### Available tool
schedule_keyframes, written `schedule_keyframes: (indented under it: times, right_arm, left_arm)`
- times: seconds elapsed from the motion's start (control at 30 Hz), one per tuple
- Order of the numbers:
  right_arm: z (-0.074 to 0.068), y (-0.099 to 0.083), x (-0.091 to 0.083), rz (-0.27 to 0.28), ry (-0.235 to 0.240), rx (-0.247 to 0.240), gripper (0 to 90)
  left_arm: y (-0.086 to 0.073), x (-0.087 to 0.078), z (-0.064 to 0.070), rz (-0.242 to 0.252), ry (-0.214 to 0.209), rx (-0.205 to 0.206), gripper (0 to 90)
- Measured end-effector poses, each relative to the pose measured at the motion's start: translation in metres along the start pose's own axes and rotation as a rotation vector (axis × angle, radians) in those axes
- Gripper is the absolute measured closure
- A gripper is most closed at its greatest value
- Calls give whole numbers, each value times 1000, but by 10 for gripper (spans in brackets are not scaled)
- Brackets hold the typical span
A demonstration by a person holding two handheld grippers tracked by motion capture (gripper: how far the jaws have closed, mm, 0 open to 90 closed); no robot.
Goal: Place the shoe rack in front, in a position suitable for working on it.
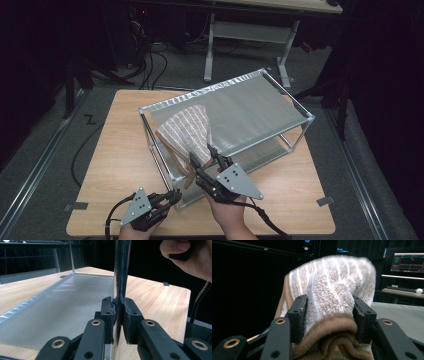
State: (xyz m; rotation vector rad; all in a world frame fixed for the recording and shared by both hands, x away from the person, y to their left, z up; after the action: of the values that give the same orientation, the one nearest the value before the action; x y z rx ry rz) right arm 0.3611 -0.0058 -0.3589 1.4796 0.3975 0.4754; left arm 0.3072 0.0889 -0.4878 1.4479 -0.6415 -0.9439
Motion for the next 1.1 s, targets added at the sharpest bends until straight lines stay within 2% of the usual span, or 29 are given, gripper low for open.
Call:
schedule_keyframes:
  times: [0.03,0.17,0.2,0.23,0.33,0.53,0.67,0.73,0.77,0.9,0.93,0.97,1.03,1.07,1.1]
  right_arm:
    - [0,0,0,1,1,1,516]
    - [-1,2,-2,10,-1,3,526]
    - [-1,3,-2,14,0,1,525]
    - [-1,4,-2,17,1,-1,521]
    - [-2,6,-4,22,5,-3,494]
    - [1,7,0,2,-2,-2,374]
    - [4,8,4,-8,-29,-9,282]
    - [6,8,5,-15,-36,18,187]
    - [6,8,6,-16,-36,28,158]
    - [9,2,10,-54,-72,21,143]
    - [9,1,10,-64,-72,26,137]
    - [8,0,10,-70,-68,24,126]
    - [8,0,9,-64,-68,23,101]
    - [8,1,9,-58,-67,16,100]
    - [8,1,8,-56,-75,13,101]
  left_arm:
    - [1,0,-1,6,3,15,800]
    - [1,1,-2,8,2,16,800]
    - [0,0,0,2,-1,-1,800]
    - [1,1,-1,8,2,15,799]
    - [1,0,-1,7,4,14,799]
    - [1,1,-2,10,6,17,799]
    - [1,1,-2,9,5,20,799]
    - [0,0,-1,2,2,1,799]
    - [1,1,-2,9,4,20,799]
    - [1,1,-2,9,5,20,798]
    - [0,0,-1,2,2,1,799]
    - [1,1,-2,9,4,19,798]
    - [1,1,-2,9,4,20,799]
    - [0,0,-1,2,2,0,799]
    - [0,0,-1,3,2,-1,798]
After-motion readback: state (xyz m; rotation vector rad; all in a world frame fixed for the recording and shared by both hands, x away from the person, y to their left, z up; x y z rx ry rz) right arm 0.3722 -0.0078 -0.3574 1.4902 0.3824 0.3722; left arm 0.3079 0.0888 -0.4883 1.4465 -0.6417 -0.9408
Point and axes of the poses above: each handheld gripper's, and its own axes: x roughly forward along the jaws, y roughly out of its top, z roughly to its right, the point moved 10 cm from there along x, roughly forward along the jaws, and after that the axes turned 8 degrees about -y, right-handed, at the moved point
